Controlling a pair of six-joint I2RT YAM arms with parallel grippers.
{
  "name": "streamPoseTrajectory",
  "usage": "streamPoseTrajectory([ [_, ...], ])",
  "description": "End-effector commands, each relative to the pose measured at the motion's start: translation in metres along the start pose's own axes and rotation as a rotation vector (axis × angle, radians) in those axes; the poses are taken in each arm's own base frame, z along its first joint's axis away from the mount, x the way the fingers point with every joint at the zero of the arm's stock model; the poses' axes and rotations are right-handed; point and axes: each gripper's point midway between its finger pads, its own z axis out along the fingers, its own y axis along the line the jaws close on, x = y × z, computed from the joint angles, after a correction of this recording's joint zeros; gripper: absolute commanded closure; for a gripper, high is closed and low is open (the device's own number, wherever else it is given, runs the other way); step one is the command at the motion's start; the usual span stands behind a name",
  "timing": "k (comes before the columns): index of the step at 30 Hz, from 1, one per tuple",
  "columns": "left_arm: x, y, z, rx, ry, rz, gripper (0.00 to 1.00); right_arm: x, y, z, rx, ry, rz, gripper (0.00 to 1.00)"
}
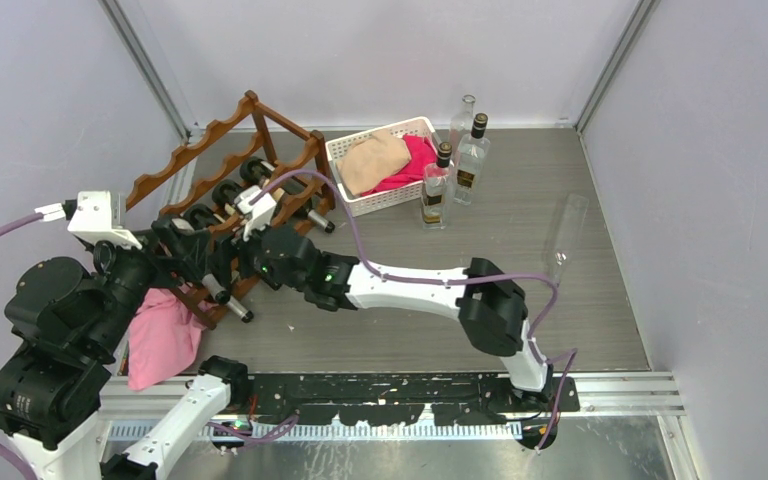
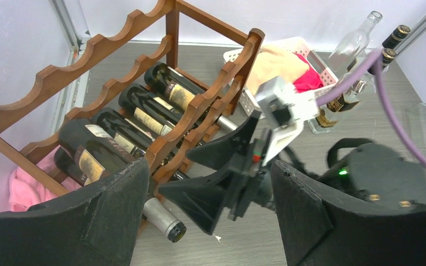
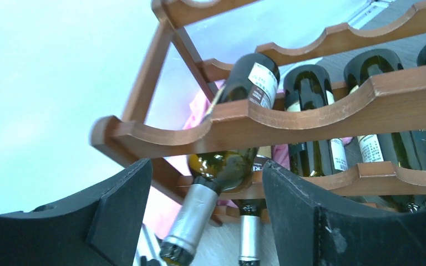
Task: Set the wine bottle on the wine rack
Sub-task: Place the wine bottle in the wine rack.
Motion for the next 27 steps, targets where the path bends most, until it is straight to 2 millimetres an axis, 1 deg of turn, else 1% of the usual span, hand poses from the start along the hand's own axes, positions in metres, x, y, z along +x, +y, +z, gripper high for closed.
streamPoseTrajectory([
  [1, -0.013, -0.005, -0.003, 0.025, -0.069, -0.027, 0.21, -0.042, 0.036, -0.028, -0.091, -0.048, 0.1, 0.23],
  [5, -0.012, -0.005, -0.005, 0.028, -0.07, -0.034, 0.21, -0.019, 0.045, -0.032, -0.1, 0.02, 0.132, 0.24],
  [9, -0.008, -0.005, -0.006, 0.029, -0.056, -0.031, 0.21, 0.005, 0.049, -0.028, -0.099, 0.087, 0.152, 0.24],
  [14, -0.003, -0.003, -0.008, 0.025, -0.034, -0.008, 0.21, 0.027, 0.049, -0.022, -0.078, 0.14, 0.153, 0.24],
  [17, -0.002, -0.003, -0.009, 0.028, -0.027, -0.001, 0.21, 0.037, 0.051, -0.019, -0.075, 0.169, 0.147, 0.27],
  [21, -0.002, -0.003, -0.01, 0.032, -0.027, 0.006, 0.21, 0.044, 0.051, -0.014, -0.064, 0.183, 0.151, 0.29],
  [27, -0.004, -0.003, -0.013, 0.032, -0.033, 0.011, 0.21, 0.043, 0.047, -0.005, -0.035, 0.17, 0.147, 0.34],
])
